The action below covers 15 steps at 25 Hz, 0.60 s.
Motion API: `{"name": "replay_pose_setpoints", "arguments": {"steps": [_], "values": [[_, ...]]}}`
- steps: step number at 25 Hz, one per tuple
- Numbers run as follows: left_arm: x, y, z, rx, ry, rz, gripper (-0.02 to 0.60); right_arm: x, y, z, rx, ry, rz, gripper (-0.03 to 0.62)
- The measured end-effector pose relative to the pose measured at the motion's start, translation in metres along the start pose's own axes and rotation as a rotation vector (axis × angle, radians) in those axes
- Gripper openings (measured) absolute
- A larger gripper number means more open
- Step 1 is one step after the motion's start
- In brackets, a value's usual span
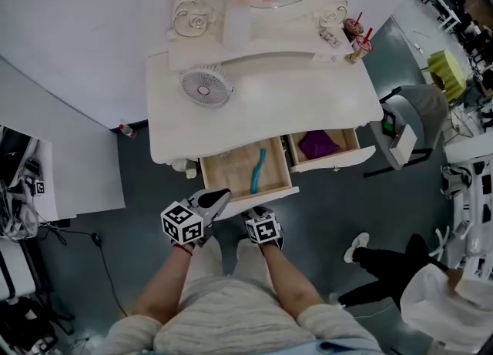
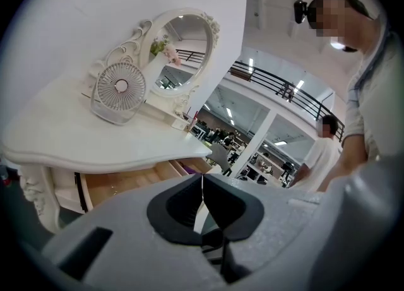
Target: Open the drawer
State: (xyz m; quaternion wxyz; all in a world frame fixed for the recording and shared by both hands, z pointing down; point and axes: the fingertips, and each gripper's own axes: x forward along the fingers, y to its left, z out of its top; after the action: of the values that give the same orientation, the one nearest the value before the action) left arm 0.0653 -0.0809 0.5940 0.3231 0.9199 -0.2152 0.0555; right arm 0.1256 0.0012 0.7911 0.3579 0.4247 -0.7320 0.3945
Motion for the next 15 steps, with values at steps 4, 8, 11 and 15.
{"name": "replay_pose_setpoints", "arguments": {"steps": [4,8,11,15], "values": [[0.0,-0.002,0.005,0.01,0.004,-0.011,0.015,-0.015,0.004,0.009,-0.013,-0.018,0.023,0.167],[-0.003,-0.008,0.006,0.032,0.021,-0.031,0.015,-0.037,0.011,0.018,-0.002,-0.047,0.078,0.177],[-0.011,-0.01,0.01,0.044,0.024,-0.034,0.015,-0.059,0.018,0.034,-0.017,-0.087,0.121,0.178],[-0.021,-0.016,0.019,0.06,0.016,-0.036,0.015,-0.099,0.021,0.068,-0.015,-0.199,0.15,0.177]]}}
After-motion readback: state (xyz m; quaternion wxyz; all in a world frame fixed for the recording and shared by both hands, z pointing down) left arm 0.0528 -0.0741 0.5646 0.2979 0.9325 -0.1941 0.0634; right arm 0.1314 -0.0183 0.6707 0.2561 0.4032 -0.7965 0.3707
